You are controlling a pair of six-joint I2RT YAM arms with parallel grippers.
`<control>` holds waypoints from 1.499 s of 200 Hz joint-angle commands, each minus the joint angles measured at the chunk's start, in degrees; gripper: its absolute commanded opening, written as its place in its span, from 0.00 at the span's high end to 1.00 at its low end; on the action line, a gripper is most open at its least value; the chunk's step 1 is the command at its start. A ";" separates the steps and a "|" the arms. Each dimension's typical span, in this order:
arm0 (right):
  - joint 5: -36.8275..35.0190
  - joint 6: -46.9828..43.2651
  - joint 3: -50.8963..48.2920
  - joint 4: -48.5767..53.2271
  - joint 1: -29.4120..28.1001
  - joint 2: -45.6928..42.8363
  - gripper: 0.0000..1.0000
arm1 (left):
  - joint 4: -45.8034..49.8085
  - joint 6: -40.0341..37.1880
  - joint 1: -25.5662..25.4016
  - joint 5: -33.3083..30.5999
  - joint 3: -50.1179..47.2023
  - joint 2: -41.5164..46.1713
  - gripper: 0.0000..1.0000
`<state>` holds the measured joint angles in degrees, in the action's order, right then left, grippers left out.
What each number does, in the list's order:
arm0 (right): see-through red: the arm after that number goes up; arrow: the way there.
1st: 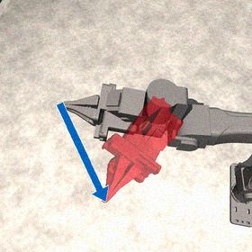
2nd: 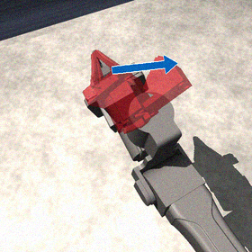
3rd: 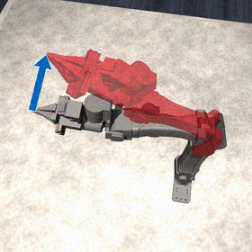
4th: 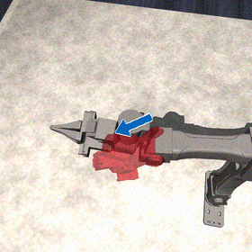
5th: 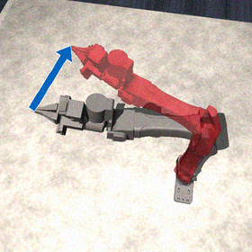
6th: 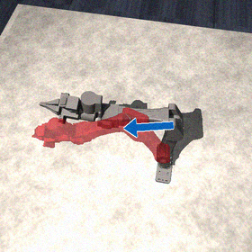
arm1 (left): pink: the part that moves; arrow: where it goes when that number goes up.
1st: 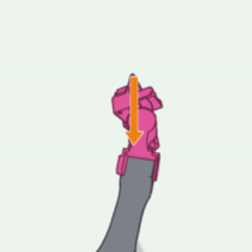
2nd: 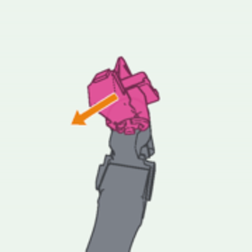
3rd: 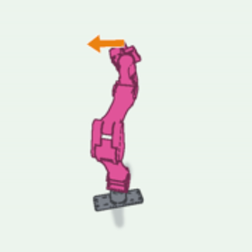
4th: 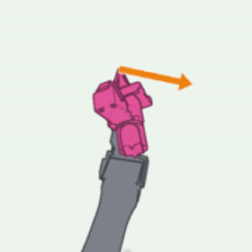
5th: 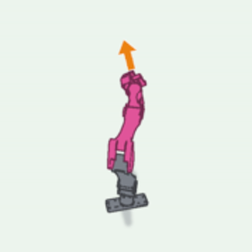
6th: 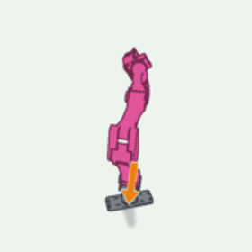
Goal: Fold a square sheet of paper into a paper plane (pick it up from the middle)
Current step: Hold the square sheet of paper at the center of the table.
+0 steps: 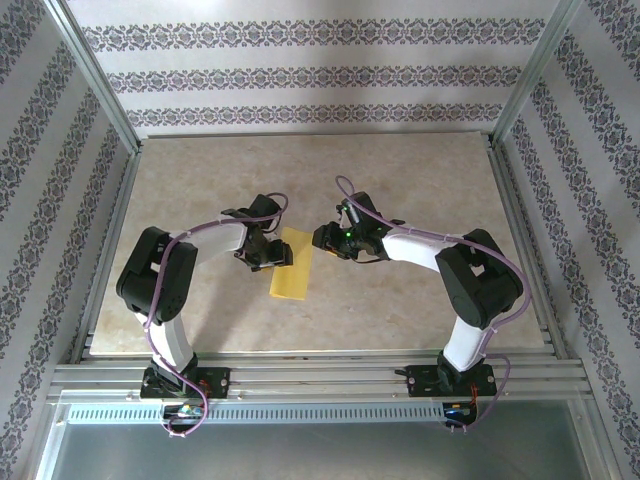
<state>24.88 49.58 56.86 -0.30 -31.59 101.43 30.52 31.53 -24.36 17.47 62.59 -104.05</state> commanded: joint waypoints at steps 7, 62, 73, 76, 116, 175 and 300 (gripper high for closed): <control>-0.49 0.38 -0.31 -0.67 0.22 1.22 0.55 | 2.64 0.44 -2.22 -1.75 -2.60 -5.94 0.43; -0.28 0.33 0.09 -0.67 0.13 1.79 0.55 | 4.39 -2.38 -2.56 -3.34 -2.13 -7.22 0.43; -0.28 0.27 0.18 -0.67 0.13 1.93 0.55 | 4.54 -2.65 -2.54 -3.31 -1.90 -7.49 0.43; -0.28 0.31 0.16 -0.67 0.13 1.93 0.55 | 4.48 -2.65 -2.56 -3.26 -1.87 -7.61 0.43; -0.36 0.43 0.38 -0.63 -0.04 1.94 0.55 | 4.35 -2.37 -2.69 -3.08 -1.45 -8.78 0.43; -0.04 0.58 0.70 -0.59 -0.32 2.16 0.57 | 4.27 -0.05 -2.65 -4.24 -1.76 -9.24 0.42; 1.83 2.99 5.72 0.34 -4.65 8.06 0.86 | 4.56 0.11 -2.71 -4.46 -1.99 -10.04 0.43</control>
<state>25.78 51.81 60.49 -0.27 -35.20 107.81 33.50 31.11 -25.89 14.28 64.90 -106.56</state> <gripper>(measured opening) 0.168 0.574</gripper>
